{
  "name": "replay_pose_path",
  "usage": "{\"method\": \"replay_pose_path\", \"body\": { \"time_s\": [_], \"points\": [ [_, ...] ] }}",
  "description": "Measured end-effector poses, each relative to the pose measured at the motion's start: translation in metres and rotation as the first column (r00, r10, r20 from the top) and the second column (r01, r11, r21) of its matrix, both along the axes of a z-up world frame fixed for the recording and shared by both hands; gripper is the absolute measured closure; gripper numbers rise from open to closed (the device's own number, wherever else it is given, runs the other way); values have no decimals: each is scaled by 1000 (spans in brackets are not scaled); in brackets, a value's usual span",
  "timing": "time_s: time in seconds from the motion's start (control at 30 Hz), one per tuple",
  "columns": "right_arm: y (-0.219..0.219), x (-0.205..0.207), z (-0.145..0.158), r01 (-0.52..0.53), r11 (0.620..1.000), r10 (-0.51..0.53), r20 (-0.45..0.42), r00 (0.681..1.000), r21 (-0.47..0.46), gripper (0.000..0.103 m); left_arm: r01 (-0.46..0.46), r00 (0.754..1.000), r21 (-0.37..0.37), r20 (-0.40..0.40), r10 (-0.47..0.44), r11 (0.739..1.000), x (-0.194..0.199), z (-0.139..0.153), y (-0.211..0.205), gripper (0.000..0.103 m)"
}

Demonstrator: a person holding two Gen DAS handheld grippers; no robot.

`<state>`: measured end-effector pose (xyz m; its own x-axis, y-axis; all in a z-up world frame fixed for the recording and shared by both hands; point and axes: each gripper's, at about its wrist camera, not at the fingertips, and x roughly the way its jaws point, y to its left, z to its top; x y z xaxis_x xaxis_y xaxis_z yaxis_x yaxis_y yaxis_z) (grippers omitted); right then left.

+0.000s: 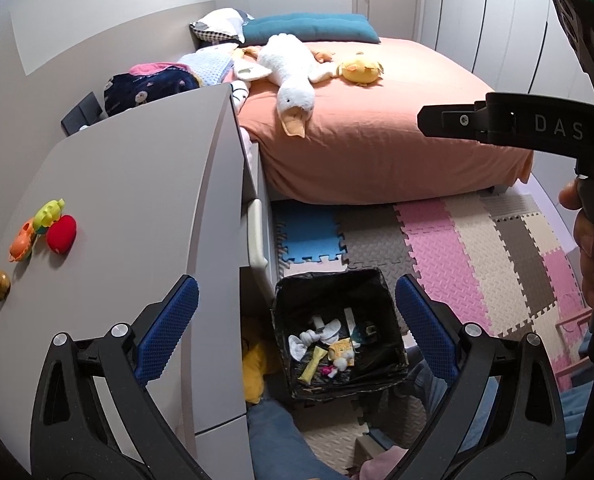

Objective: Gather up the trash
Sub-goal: 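Move both tools back over the desk toward the brown plush and red heart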

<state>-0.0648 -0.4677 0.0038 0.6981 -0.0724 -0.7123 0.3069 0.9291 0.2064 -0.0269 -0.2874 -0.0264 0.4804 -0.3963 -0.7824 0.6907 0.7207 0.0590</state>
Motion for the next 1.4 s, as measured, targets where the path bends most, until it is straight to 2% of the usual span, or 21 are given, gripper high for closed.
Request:
{"method": "replay_pose_path", "body": {
  "time_s": [0.67,1.4],
  "points": [
    [11,13,-1,-14,1000,14,6,1000,5,29,-35,999,-18,-1,35,999,11,0,14,8],
    [68,65,-3,-134,990,133,36,990,33,29,-186,983,-27,-5,186,982,55,4,76,7]
  ]
}}
